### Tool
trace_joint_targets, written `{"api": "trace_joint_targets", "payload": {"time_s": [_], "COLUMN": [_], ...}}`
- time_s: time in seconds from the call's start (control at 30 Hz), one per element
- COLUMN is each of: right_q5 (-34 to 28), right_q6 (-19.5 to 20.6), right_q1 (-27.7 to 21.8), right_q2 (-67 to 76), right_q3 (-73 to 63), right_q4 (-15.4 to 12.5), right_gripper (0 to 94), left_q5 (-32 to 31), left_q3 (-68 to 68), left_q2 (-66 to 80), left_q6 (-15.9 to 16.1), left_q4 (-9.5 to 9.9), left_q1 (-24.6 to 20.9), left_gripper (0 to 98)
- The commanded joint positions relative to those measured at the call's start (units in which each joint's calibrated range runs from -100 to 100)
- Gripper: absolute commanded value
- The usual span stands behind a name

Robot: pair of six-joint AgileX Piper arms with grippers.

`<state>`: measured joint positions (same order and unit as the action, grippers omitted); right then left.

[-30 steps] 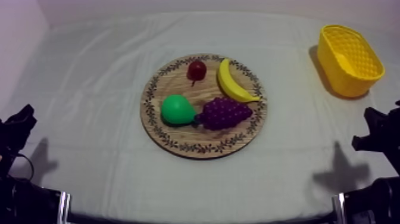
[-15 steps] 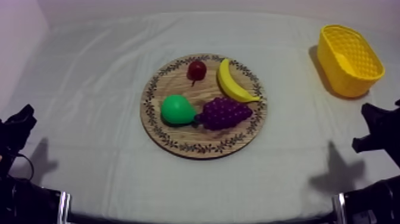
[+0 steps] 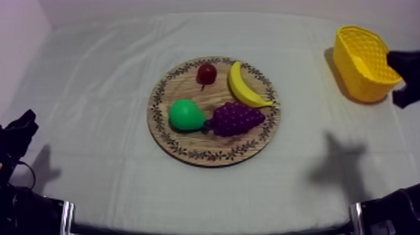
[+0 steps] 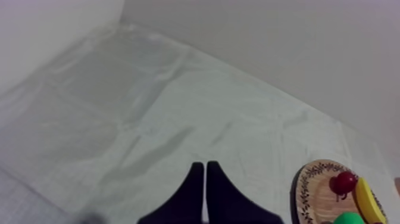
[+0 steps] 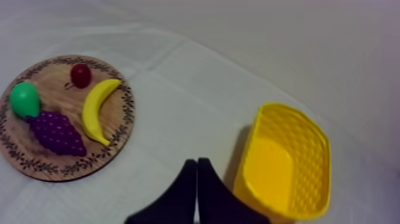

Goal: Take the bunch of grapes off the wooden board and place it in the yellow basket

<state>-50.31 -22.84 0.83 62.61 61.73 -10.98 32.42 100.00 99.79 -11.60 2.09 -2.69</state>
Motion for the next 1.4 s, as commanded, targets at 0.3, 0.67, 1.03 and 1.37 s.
{"api": "trace_joint_targets", "payload": {"time_s": [0.3,0.67,1.03,1.37], "right_q5": [-25.3,-32.8,-25.5,-19.6], "right_q6": [-10.6,-15.6,-15.6,-14.7], "right_q1": [10.0,14.9,18.9,22.5], "right_q2": [-32.1,-49.8,-59.2,-65.4], "right_q3": [-31.9,-39.7,-37.9,-38.9], "right_q4": [-2.9,-4.2,-4.3,-3.4], "right_gripper": [3.1,9.2,56.9,80.8], "left_q5": [0.0,0.0,0.0,0.0], "left_q3": [0.0,0.0,0.0,0.0], "left_q2": [0.0,0.0,0.0,0.0], "left_q6": [0.0,0.0,0.0,0.0], "left_q4": [0.04,0.04,0.04,0.04], "left_q1": [0.0,0.0,0.0,0.0], "left_gripper": [0.1,0.1,0.1,0.1]}}
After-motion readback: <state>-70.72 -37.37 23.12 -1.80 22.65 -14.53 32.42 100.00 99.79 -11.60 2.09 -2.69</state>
